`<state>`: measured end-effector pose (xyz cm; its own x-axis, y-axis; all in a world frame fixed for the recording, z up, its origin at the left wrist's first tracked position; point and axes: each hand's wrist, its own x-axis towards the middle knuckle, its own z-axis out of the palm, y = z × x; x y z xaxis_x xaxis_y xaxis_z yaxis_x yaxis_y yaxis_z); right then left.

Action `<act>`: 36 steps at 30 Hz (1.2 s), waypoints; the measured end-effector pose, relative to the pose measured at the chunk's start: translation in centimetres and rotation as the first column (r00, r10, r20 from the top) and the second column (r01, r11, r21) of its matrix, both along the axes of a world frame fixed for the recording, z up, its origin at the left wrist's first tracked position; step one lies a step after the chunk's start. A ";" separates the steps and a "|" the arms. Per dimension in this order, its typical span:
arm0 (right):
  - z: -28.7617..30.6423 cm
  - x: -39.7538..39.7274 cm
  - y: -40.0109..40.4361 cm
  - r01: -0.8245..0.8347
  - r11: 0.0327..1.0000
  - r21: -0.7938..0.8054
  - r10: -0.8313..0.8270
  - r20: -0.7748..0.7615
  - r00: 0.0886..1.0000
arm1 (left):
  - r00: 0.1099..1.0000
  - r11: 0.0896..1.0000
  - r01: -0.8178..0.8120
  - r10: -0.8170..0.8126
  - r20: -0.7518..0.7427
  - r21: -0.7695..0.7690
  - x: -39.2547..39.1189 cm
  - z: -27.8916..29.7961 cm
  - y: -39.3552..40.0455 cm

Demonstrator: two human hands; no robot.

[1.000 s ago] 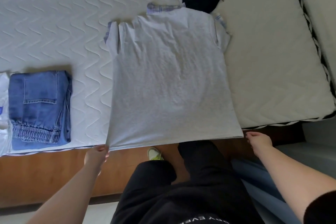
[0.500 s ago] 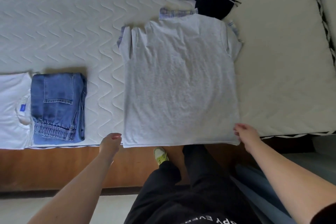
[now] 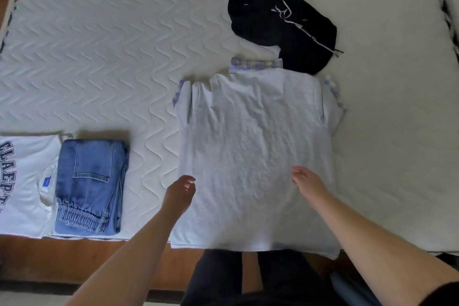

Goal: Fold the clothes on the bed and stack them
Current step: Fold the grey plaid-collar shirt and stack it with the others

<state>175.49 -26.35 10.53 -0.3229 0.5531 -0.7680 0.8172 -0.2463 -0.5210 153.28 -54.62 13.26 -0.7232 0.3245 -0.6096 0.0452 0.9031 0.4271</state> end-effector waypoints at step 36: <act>-10.1 -38.1 -1.1 -0.426 0.884 0.191 0.455 -0.153 0.877 | 0.688 0.738 0.620 -0.674 -0.268 -0.265 -34.8 -11.6 12.6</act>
<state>137.40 -27.40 0.43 -0.6898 0.4208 -0.5891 0.7054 0.2077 -0.6777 118.53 -42.03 1.70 -0.5262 0.7174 -0.4565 0.7521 0.6432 0.1439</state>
